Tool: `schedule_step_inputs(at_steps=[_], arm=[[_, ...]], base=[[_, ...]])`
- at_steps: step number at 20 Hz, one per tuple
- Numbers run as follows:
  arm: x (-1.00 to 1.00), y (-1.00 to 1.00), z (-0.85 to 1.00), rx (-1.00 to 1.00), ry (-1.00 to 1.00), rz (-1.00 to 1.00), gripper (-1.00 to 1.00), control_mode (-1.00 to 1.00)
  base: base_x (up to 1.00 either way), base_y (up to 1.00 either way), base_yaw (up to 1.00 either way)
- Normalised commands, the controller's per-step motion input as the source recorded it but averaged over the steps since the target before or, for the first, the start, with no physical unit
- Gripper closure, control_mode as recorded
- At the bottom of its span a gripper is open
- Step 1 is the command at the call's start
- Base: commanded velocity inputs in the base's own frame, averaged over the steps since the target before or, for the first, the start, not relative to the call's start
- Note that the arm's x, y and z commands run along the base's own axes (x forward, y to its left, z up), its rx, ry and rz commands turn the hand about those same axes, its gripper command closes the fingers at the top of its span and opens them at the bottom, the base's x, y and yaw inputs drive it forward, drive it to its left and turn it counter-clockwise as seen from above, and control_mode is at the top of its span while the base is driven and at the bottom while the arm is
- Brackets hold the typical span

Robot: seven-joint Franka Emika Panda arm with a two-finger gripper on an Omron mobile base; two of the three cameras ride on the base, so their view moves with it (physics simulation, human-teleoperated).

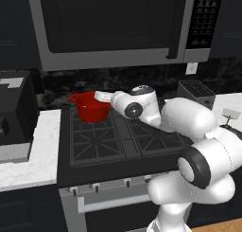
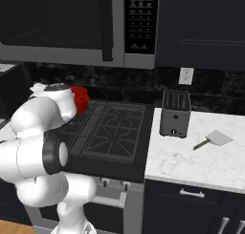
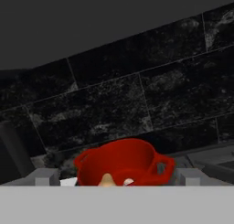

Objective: Put the squash and garlic in the pot. Retrieve the spatula and lightly stir the vegetables in the pot.

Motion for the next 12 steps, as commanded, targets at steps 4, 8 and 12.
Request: schedule_step_inputs(at_steps=[4,8,12], arm=[[-0.92,-0.16,1.00,0.09,0.04,-0.08,-1.00,-1.00],[-0.72,-0.10,1.00,0.08,0.19,-0.15,-1.00,-1.00],[-0.53,-0.02,1.00,0.09,0.28,-0.18,-1.00,-1.00]], base=[[0.00,0.00,0.00],[0.00,0.00,0.00],[0.00,0.00,0.00]])
